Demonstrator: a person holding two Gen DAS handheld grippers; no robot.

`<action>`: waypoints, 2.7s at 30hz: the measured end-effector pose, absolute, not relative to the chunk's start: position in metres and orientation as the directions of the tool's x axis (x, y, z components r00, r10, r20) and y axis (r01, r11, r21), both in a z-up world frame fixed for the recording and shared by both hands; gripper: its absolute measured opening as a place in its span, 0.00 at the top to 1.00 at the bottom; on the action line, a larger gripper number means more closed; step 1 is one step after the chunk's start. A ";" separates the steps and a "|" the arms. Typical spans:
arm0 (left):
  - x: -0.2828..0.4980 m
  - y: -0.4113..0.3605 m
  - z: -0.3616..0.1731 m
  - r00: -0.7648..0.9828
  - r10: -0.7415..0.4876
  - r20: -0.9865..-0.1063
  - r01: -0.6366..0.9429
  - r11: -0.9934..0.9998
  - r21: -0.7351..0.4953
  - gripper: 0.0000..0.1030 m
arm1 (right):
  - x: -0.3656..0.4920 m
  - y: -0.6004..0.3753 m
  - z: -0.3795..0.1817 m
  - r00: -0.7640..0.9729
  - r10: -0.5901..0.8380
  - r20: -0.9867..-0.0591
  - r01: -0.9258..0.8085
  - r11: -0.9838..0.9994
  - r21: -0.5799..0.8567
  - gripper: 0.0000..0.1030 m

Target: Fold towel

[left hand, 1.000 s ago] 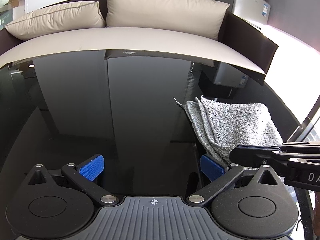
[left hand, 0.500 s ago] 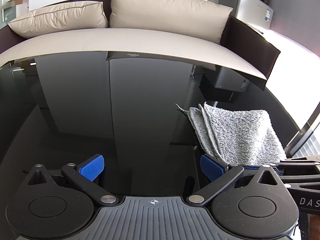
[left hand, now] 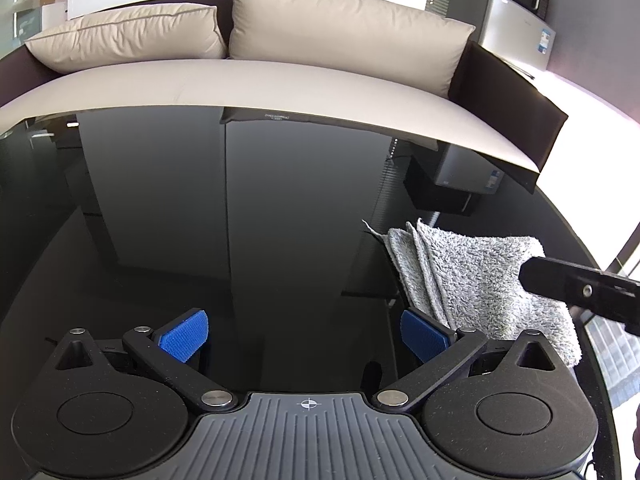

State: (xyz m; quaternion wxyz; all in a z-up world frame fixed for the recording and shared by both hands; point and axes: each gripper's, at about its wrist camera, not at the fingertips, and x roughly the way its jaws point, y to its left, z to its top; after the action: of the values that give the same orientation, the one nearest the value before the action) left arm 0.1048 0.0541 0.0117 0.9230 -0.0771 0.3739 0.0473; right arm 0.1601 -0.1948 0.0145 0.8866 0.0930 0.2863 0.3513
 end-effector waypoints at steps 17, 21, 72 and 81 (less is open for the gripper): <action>0.106 0.057 0.012 0.709 0.008 -0.705 -0.130 0.984 -0.119 0.01 | 0.207 -0.123 -0.007 0.643 0.509 -0.571 -0.508 0.842 0.179 0.58; 0.105 0.064 0.014 0.711 0.010 -0.703 -0.137 0.983 -0.123 0.01 | 0.213 -0.108 -0.017 0.655 0.470 -0.592 -0.497 0.858 0.130 0.59; 0.108 0.067 0.015 0.706 0.018 -0.708 -0.154 0.980 -0.129 0.01 | 0.209 -0.113 -0.004 0.669 0.537 -0.513 -0.534 0.828 0.171 0.93; 0.108 0.069 0.017 0.704 0.014 -0.710 -0.156 0.978 -0.135 0.01 | 0.218 -0.115 -0.015 0.599 0.597 -0.534 -0.541 0.793 0.280 0.83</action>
State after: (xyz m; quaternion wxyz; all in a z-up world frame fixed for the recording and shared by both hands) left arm 0.1085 0.0690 0.0172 0.9184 -0.0928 0.3819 0.0464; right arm 0.2178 -0.1147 -0.0155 0.8931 0.0447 0.3146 0.3185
